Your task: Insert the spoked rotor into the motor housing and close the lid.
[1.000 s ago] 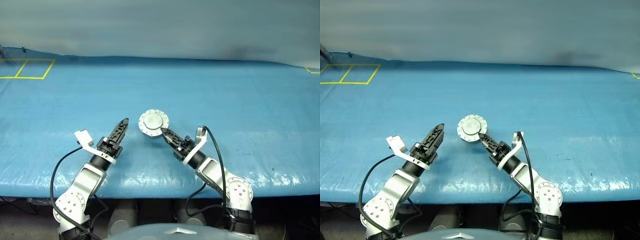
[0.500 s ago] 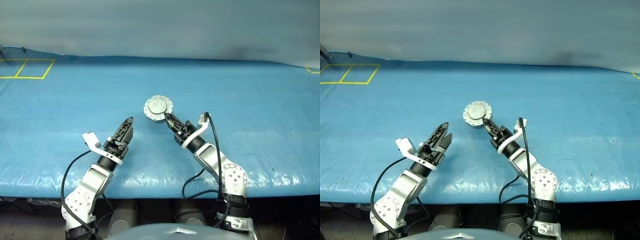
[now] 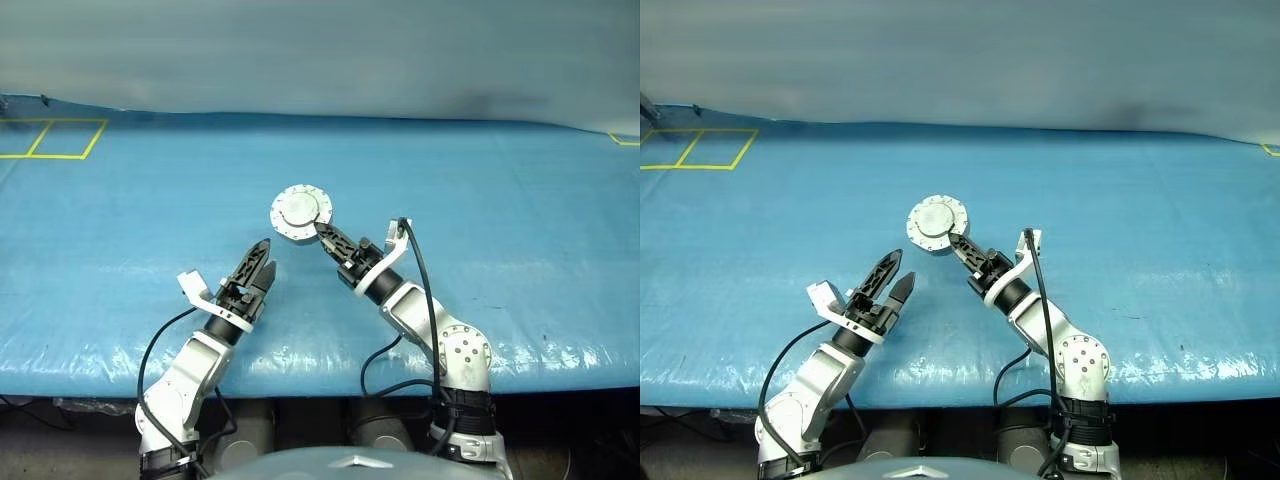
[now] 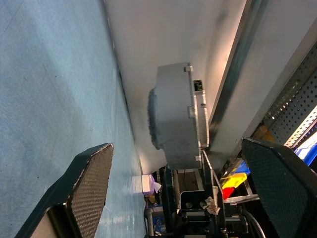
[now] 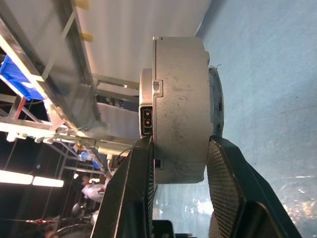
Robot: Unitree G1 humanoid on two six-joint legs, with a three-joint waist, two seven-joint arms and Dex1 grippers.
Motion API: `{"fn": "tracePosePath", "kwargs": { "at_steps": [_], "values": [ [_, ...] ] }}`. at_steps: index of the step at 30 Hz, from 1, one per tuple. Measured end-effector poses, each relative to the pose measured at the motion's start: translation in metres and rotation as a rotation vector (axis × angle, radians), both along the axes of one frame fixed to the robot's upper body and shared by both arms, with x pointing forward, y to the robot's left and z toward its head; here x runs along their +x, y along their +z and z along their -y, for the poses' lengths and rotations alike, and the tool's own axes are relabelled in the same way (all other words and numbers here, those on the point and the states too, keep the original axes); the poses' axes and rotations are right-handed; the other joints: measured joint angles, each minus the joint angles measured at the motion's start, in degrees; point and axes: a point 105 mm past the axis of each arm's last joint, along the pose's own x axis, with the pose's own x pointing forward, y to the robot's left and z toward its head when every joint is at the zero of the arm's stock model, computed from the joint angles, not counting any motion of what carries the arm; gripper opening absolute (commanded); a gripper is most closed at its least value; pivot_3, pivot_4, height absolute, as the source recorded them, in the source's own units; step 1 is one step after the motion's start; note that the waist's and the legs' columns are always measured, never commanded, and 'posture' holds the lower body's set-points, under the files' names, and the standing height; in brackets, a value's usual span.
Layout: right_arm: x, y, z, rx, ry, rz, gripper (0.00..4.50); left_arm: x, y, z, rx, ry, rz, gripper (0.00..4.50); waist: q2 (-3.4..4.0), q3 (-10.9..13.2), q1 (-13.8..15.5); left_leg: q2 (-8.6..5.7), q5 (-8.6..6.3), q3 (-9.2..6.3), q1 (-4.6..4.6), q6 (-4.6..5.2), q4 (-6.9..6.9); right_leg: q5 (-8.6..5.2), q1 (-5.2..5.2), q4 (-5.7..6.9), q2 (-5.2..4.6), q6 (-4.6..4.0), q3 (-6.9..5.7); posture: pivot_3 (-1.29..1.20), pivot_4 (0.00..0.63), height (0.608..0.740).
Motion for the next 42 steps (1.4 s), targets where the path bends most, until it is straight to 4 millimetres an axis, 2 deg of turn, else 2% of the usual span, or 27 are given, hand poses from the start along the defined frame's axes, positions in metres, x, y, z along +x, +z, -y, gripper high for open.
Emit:
{"fn": "tracePosePath", "kwargs": {
  "at_steps": [6,16,19,23,27,31,37,39,42],
  "values": [
    [-0.021,-0.013,-0.018,0.006,0.074,-0.063,1.16,0.003,0.005,0.004,-0.016,-0.015,0.052,4.47,0.00,0.0,0.0,0.01,0.00,0.00,0.00,0.00,0.00,-0.01,-0.01,0.00,0.00,-0.02,0.01,0.00,0.150,0.740],
    [-0.036,-0.020,-0.027,-0.001,0.122,-0.098,1.16,0.005,0.006,0.005,-0.020,-0.010,0.062,4.47,0.00,0.0,0.0,0.01,-0.01,-0.02,-0.04,0.00,-0.01,-0.02,-0.04,-0.01,0.00,-0.02,0.00,0.00,0.150,0.740],
    [-0.039,-0.021,-0.027,0.006,0.126,-0.103,1.16,0.006,0.005,0.005,-0.018,-0.011,0.048,3.91,0.00,0.0,0.0,0.01,-0.01,-0.02,-0.03,0.00,0.00,-0.02,-0.04,-0.01,0.00,-0.01,0.00,0.00,0.150,0.740],
    [-0.038,-0.022,-0.026,0.000,0.120,-0.105,1.16,0.006,0.006,0.005,-0.040,-0.011,0.036,2.58,0.00,0.0,0.0,0.01,-0.01,-0.02,-0.03,0.00,0.00,-0.02,-0.04,-0.01,0.00,-0.01,0.00,0.00,0.150,0.740],
    [-0.037,-0.022,-0.025,0.000,0.107,-0.102,1.16,0.005,0.006,0.005,-0.063,-0.011,0.020,2.47,-0.01,0.0,0.0,0.01,-0.01,-0.03,-0.06,0.01,-0.01,-0.02,-0.07,-0.02,0.00,-0.02,0.00,0.00,0.150,0.740],
    [-0.035,-0.022,-0.022,0.003,0.090,-0.086,2.49,0.006,0.005,0.005,-0.056,-0.001,0.001,2.47,-0.01,0.0,0.1,0.00,-0.01,-0.02,-0.06,0.01,0.00,-0.02,-0.04,-0.04,-0.01,-0.01,0.00,0.00,0.150,0.740],
    [-0.033,-0.025,-0.001,-0.202,0.044,0.061,4.46,0.016,-0.009,-0.003,0.023,0.064,-0.092,2.47,-0.03,0.0,0.2,0.01,-0.01,-0.03,-0.06,0.00,0.02,-0.01,-0.04,-0.02,0.01,-0.01,-0.02,0.00,0.150,0.740],
    [-0.033,-0.025,0.005,-0.316,0.022,0.152,4.50,0.028,-0.010,-0.009,0.040,0.093,-0.105,2.47,-0.07,0.0,0.5,0.01,0.00,-0.03,-0.05,0.00,0.05,-0.01,-0.02,-0.01,0.03,0.00,-0.04,0.00,0.150,0.740],
    [-0.034,-0.026,0.015,-0.397,-0.057,0.250,4.50,0.047,-0.009,-0.020,0.078,0.138,-0.105,2.47,-0.07,0.0,0.7,0.00,0.00,-0.03,-0.05,0.00,0.04,0.00,-0.01,-0.02,0.04,0.02,-0.04,0.00,0.150,0.740]
  ]
}}
